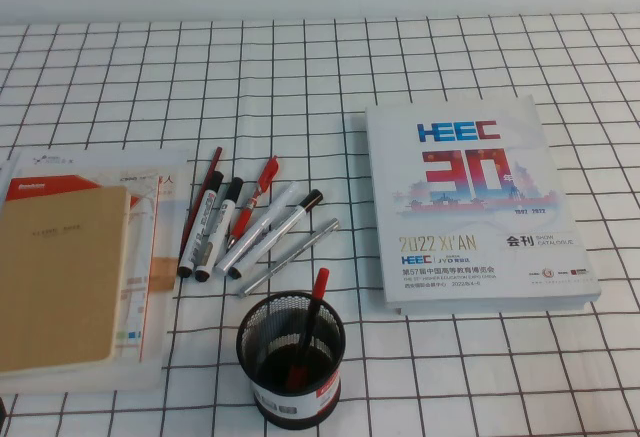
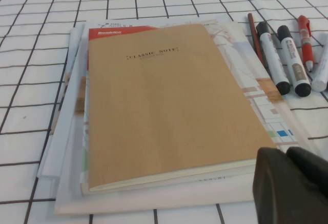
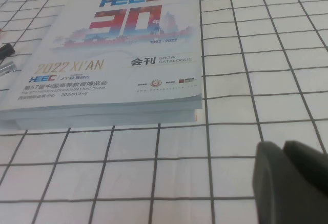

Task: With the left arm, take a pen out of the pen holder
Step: 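Take a marker out of the pen holder and lay it on the table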

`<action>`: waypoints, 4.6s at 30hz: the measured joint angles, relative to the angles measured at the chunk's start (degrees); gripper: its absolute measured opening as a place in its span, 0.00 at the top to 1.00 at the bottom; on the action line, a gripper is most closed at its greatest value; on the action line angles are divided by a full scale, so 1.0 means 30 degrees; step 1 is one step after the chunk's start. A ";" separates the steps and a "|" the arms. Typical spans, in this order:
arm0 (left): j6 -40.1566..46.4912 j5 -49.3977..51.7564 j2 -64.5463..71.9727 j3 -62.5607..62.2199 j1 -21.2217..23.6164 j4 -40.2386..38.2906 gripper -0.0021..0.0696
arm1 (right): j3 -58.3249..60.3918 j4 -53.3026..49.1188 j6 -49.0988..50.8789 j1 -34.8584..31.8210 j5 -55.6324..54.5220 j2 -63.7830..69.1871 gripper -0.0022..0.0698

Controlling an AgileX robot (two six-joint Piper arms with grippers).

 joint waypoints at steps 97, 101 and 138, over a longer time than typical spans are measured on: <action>0.1696 0.4538 0.5871 -0.9209 -0.0771 -0.5251 0.97 | 0.0000 0.0000 0.0000 0.0000 0.0000 0.0000 0.99; 0.4409 0.5698 0.8226 -1.0128 -0.1139 -0.6271 0.97 | 0.0000 0.0000 0.0000 0.0000 0.0000 0.0000 0.99; 1.3226 -0.0529 2.2795 -1.3546 -1.1124 -1.5122 0.97 | 0.0000 0.0000 0.0000 0.0000 0.0000 0.0000 0.99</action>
